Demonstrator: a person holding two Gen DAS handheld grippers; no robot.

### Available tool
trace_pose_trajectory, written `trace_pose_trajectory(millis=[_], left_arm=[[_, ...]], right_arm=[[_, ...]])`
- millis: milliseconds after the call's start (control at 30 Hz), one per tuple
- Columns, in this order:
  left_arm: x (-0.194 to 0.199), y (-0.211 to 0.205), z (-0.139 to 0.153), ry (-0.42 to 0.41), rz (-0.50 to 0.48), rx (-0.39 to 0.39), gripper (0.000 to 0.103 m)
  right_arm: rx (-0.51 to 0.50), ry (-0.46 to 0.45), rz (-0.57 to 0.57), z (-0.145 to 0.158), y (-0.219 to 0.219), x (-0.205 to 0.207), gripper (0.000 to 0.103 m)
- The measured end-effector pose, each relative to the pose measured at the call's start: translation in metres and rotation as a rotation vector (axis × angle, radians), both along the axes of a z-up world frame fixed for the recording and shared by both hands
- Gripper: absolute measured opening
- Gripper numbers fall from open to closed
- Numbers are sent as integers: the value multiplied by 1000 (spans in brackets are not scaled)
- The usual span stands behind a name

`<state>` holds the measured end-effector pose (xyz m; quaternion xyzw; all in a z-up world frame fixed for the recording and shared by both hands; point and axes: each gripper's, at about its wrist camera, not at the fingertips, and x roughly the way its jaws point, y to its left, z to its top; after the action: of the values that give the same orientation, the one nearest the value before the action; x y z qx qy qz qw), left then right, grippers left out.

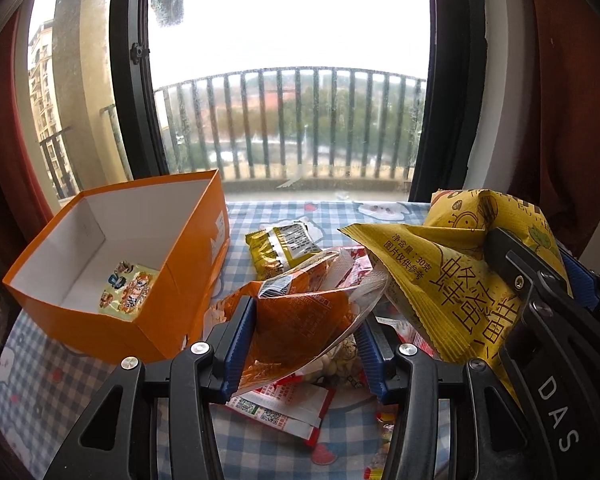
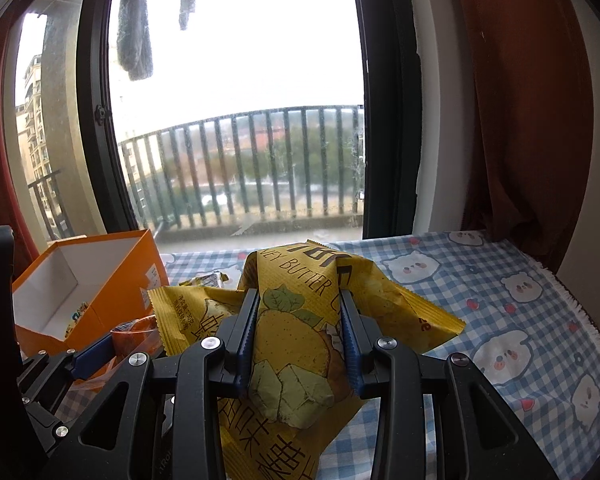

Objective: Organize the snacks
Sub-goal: 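Carry both packets over the orange box with both tools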

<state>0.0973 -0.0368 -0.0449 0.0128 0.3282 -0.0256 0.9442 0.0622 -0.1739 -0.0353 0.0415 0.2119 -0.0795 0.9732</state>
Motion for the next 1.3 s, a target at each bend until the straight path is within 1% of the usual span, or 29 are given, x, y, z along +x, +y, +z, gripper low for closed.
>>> trace_pose_trajectory(millis=[167, 400, 633, 967, 1300], left_arm=[[-9, 8, 14, -45, 17, 2, 50], [-15, 22, 31, -97, 34, 8, 50], [-11, 44, 38, -133, 51, 4, 50], [-3, 80, 42, -155, 93, 6, 50], [12, 125, 40, -160, 187, 12, 50]], right_arm=[[-5, -44, 16, 15, 7, -10, 40], [-13, -90, 44, 32, 20, -14, 40], [-37, -127, 69, 47, 44, -12, 40], [-60, -156, 116, 55, 82, 5, 40], [-69, -165, 193, 58, 122, 35, 40]])
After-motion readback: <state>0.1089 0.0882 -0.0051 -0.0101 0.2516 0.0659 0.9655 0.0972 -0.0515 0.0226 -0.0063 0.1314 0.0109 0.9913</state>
